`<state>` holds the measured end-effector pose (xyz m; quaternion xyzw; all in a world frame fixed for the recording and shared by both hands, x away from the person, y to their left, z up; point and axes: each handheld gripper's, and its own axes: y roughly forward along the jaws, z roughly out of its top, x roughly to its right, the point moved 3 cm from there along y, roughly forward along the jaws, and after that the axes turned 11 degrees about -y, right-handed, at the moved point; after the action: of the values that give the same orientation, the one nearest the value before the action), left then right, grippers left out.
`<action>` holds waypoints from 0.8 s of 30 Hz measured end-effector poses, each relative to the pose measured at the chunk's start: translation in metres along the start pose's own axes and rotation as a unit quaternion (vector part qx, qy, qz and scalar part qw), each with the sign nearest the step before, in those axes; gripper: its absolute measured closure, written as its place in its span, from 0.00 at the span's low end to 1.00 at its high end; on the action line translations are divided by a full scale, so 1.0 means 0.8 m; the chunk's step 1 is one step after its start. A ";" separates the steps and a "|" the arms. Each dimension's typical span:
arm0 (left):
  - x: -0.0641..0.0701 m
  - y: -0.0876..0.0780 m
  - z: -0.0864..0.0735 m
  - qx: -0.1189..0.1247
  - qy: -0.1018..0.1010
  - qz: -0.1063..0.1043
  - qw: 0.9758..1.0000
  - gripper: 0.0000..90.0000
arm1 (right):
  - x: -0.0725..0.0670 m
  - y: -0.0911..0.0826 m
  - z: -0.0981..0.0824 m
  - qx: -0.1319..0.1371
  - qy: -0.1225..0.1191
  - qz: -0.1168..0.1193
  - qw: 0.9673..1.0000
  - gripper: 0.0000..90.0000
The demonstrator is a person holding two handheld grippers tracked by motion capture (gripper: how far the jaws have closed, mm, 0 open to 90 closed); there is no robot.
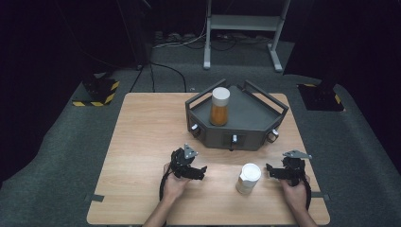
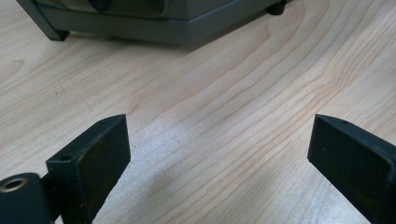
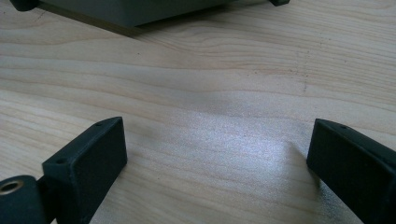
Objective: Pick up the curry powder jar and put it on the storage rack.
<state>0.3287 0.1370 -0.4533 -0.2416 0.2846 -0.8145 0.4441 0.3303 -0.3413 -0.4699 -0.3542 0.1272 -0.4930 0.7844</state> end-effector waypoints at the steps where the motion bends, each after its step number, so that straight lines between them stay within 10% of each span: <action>1: 0.001 0.001 -0.001 -0.001 -0.001 0.001 1.000 0.07 | 0.000 0.000 0.000 0.000 0.000 0.000 1.000 0.05; 24: 0.008 0.014 -0.017 -0.006 0.001 0.031 1.000 0.06 | 0.000 0.000 0.000 0.000 0.000 0.000 1.000 0.05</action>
<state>0.3228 0.1298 -0.4696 -0.2343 0.2969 -0.7990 0.4674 0.3302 -0.3412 -0.4699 -0.3544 0.1270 -0.4932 0.7843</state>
